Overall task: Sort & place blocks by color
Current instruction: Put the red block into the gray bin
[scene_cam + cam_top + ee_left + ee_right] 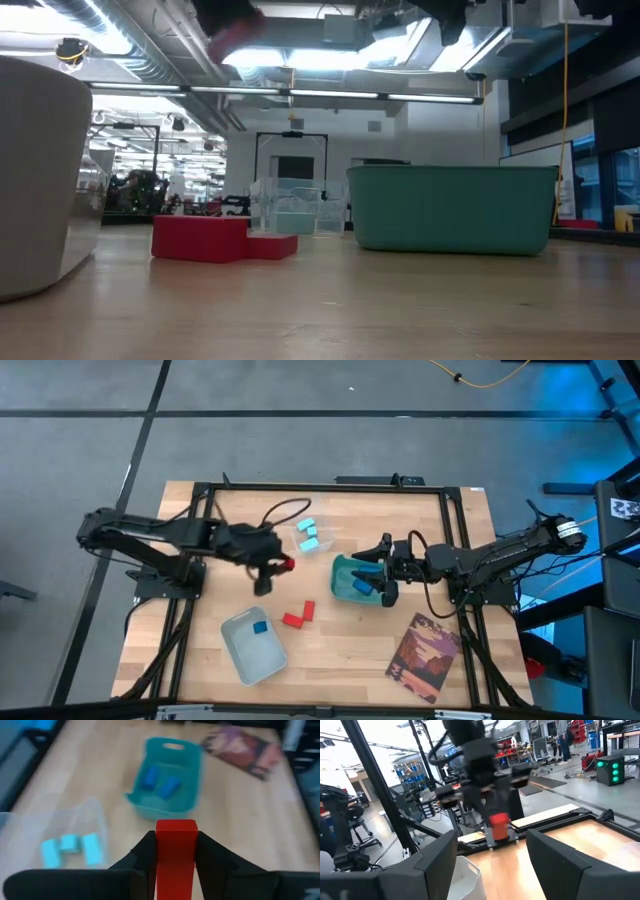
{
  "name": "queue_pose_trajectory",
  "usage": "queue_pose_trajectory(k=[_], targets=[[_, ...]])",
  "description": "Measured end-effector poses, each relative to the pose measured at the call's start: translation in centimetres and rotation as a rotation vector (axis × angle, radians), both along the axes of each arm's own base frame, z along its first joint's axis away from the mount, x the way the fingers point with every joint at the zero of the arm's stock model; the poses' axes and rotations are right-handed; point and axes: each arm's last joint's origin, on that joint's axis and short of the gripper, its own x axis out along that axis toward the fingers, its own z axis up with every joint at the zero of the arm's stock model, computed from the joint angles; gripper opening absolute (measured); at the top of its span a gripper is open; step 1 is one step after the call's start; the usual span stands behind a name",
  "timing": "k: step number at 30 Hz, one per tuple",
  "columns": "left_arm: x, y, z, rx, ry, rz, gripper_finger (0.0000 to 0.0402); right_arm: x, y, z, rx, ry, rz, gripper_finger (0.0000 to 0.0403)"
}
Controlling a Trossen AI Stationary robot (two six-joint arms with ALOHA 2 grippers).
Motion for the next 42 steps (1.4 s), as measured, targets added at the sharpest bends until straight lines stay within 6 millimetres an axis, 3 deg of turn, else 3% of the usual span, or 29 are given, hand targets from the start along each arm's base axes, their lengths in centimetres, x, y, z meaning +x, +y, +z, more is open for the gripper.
queue_pose_trajectory(k=[11, 15, 21, 25, 28, 35, 42], targets=[[-2.3, -5.9, 2.0, -0.199, -0.131, -0.09, 0.0092, 0.3, 0.1, 1.0, -0.084, 0.025, 0.004, 0.0241], [-3.0, -8.2, 1.9, -0.218, -0.156, -0.034, 0.0092, 0.3, 0.1, 1.0, -0.082, 0.024, 0.006, 0.0241], [-4.0, -10.5, 3.2, -0.191, -0.345, 0.077, 0.0092, 0.3, 0.4, 1.5, -0.08, -0.03, 0.122, 0.0241], [-4.1, -10.8, 3.5, -0.116, -0.389, 0.089, 0.0092, 0.2, 0.5, 1.9, -0.081, -0.072, 0.157, 0.0241], [-3.5, -10.6, 2.6, -0.095, -0.428, 0.053, 0.0092, 0.2, 0.5, 2.0, -0.079, -0.08, 0.157, 0.0241], [-1.9, -9.6, -0.3, -0.159, -0.55, -0.076, 0.0092, 0.1, 0.9, 2.1, -0.077, -0.087, 0.173, 0.0241], [-2.1, -10.0, -0.6, -0.212, -0.55, -0.143, 0.0092, 0.1, 0.9, 2.0, -0.077, -0.086, 0.174, 0.0241]])
